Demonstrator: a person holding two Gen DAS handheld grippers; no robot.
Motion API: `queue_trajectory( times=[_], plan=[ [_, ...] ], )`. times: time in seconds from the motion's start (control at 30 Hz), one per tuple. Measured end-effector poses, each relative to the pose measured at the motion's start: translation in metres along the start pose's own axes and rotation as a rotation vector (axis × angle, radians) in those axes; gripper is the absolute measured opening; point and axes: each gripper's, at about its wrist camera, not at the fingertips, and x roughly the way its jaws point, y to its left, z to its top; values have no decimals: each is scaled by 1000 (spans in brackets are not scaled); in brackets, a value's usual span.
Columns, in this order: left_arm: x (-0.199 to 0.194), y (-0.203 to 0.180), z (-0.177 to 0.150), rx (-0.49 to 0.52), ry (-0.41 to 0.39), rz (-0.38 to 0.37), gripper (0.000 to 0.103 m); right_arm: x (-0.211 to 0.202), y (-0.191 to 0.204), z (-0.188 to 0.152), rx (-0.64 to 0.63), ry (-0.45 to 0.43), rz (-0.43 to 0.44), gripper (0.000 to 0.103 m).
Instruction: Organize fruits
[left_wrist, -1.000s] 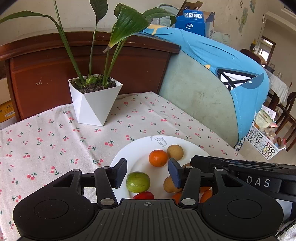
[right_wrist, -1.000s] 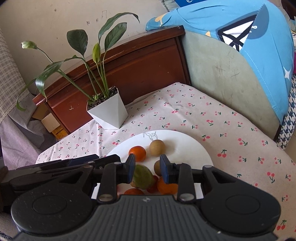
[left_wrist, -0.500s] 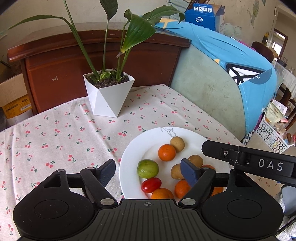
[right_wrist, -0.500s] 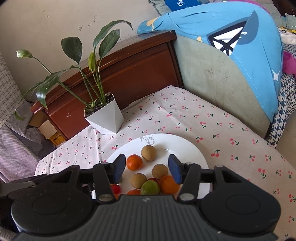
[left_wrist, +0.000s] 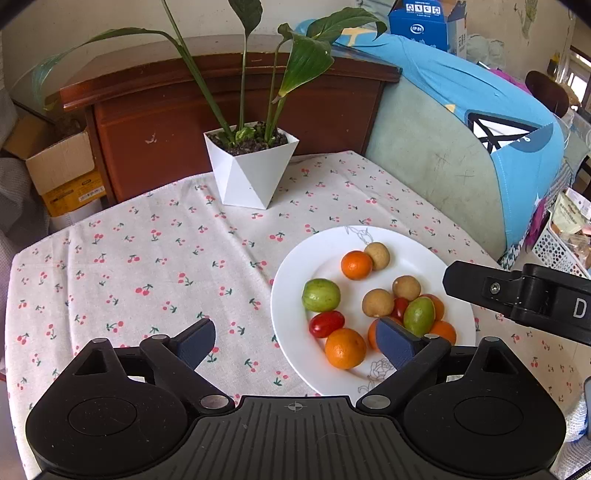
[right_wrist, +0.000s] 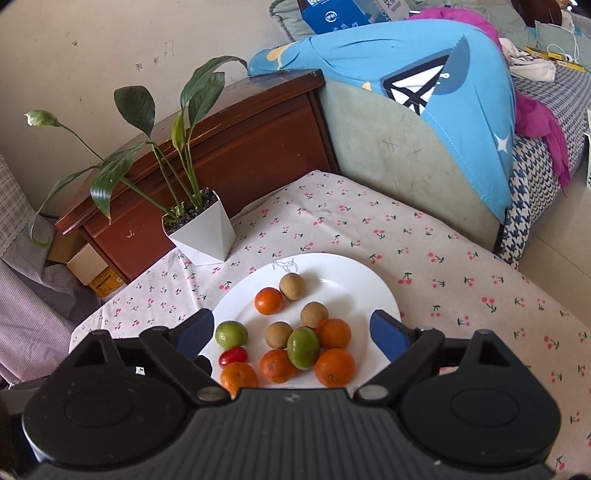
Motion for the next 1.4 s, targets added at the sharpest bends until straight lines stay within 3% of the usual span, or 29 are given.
queue_trajectory(
  times=[0.37, 0.63, 1.4],
  plan=[
    [-4, 0, -16, 10, 48, 53, 96, -13, 2, -24, 1, 24, -127, 95],
    [3, 6, -19, -39, 105, 88, 97, -5, -7, -34, 37, 71, -187, 96],
    [12, 3, -17, -26, 138, 128, 97, 13, -7, -40, 29, 113, -249, 97]
  ],
)
